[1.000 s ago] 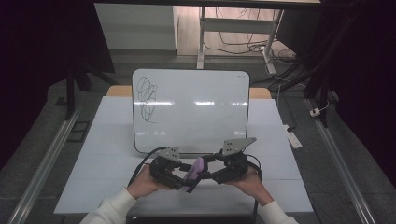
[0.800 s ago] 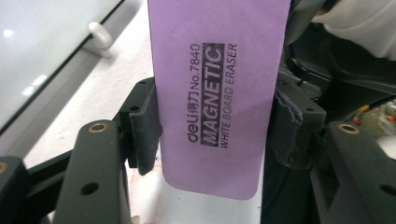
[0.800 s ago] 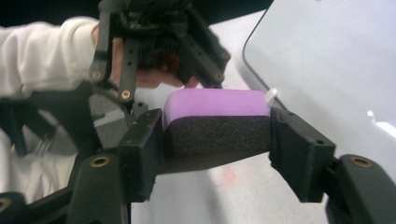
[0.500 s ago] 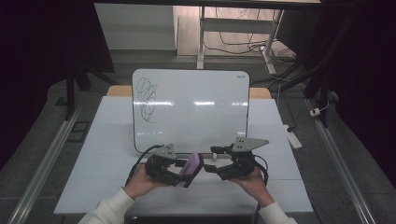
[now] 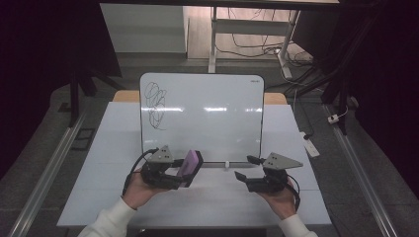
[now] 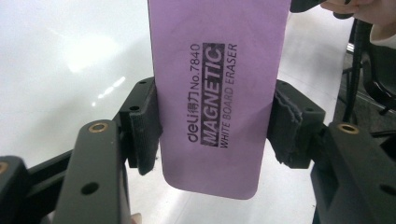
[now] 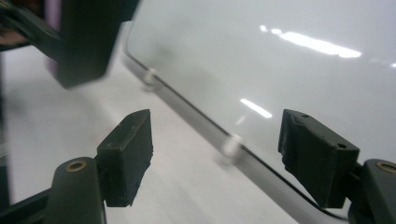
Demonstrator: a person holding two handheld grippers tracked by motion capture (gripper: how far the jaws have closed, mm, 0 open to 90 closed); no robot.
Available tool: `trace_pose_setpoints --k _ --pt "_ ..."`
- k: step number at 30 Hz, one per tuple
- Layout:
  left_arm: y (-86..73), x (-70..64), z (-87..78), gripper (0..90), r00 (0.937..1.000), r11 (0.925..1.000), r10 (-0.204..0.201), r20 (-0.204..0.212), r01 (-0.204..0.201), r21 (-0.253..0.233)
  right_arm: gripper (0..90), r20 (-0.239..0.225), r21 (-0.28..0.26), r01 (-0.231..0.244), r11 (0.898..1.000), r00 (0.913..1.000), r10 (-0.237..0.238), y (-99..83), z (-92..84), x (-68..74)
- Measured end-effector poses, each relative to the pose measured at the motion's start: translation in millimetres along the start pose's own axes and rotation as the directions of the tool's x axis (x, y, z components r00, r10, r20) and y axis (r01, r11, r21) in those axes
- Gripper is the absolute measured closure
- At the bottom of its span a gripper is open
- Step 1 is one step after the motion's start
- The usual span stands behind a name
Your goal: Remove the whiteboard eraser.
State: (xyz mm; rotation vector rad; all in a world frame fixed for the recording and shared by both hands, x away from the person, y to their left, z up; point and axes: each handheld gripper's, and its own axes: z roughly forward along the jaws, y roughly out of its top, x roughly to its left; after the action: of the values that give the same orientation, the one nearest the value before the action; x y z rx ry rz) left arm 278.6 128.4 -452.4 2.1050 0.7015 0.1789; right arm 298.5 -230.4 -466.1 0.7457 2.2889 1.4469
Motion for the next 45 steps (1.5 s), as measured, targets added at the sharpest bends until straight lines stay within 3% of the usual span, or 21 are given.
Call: trace_pose_setpoints --k 9,13,28,32,45 --pt "-4.7 5.6 -14.2 41.0 0.9996 0.9996 -0.011 -0.025 0.010 -0.025 27.3 0.086 0.001 -0.015 1.000 0.9962 0.015 -23.7 -20.0 -10.5" --pt "-6.4 7.1 -18.8 41.0 0.9992 0.9992 -0.016 -0.038 0.015 -0.037 27.6 0.117 0.006 -0.048 0.999 0.9920 0.047 -37.3 -26.5 -14.7" --pt "-9.4 13.7 -28.5 41.0 0.9926 0.9968 -0.051 -0.110 0.044 -0.067 28.4 0.142 0.016 -0.047 0.999 0.9889 0.044 -42.6 -25.3 -18.4" --pt "-7.9 18.3 -33.6 41.0 0.9868 0.9945 -0.070 -0.146 0.058 -0.088 28.6 0.144 0.018 -0.046 0.999 0.9886 0.043 -42.5 -25.2 -18.3" --pt "9.6 45.6 -57.9 41.0 0.9560 0.9803 -0.142 -0.257 0.099 -0.170 28.7 0.143 0.022 -0.050 0.999 0.9886 0.046 -43.4 -24.7 -19.3"
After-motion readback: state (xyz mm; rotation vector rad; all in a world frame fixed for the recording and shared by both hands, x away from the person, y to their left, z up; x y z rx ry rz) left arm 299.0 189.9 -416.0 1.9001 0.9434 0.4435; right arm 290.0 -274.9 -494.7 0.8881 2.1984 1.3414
